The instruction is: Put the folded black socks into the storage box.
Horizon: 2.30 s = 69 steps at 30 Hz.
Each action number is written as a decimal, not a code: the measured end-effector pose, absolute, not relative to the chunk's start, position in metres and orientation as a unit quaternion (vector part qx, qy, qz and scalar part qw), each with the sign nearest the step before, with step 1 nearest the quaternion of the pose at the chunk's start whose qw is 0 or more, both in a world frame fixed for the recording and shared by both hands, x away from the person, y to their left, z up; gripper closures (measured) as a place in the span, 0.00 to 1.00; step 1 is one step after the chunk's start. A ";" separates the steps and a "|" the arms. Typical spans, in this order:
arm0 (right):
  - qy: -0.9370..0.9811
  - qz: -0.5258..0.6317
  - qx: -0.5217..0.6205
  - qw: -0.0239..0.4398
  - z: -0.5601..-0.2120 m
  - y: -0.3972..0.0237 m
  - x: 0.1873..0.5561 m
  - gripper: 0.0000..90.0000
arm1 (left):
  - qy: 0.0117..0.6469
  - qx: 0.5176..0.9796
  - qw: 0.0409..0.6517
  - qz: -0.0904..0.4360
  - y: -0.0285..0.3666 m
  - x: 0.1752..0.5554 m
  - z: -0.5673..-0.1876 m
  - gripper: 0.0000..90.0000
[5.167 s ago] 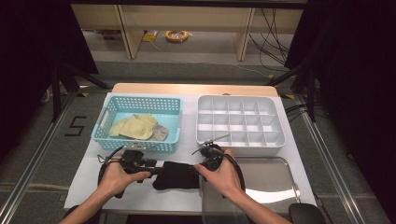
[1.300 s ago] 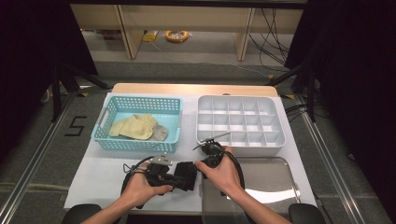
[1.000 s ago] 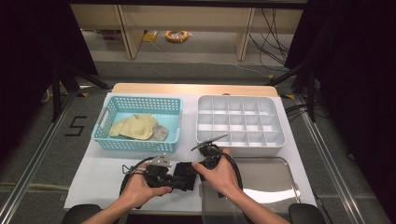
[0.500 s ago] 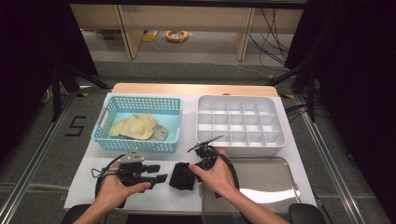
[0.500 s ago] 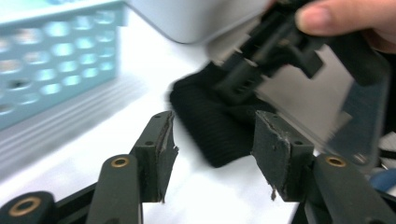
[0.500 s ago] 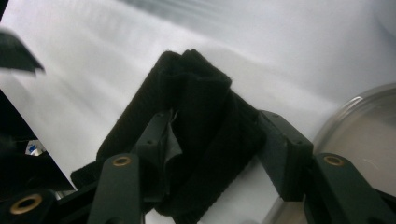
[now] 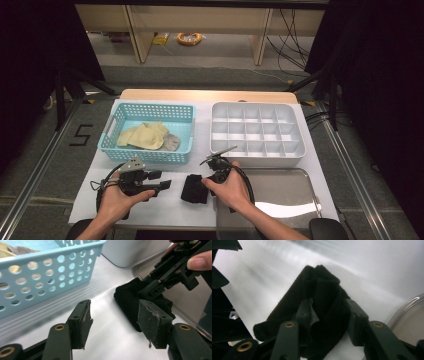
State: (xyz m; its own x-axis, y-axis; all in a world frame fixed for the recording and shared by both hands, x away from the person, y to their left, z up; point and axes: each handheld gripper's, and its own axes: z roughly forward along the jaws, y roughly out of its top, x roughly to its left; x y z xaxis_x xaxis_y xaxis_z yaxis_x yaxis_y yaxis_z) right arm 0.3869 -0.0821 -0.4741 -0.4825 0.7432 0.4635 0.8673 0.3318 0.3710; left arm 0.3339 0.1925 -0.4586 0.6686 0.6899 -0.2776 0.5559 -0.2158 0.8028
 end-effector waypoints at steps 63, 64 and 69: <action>-0.766 -0.422 -0.484 0.015 -0.375 -0.136 0.415 0.82 | 0.401 0.780 0.475 0.073 0.192 0.334 -0.466 0.47; -0.765 -0.422 -0.487 0.012 -0.373 -0.138 0.419 0.82 | 0.401 0.780 0.475 0.073 0.192 0.334 -0.466 0.47; -0.762 -0.407 -0.503 0.001 -0.374 -0.145 0.437 0.82 | 0.401 0.782 0.472 0.072 0.191 0.334 -0.467 0.47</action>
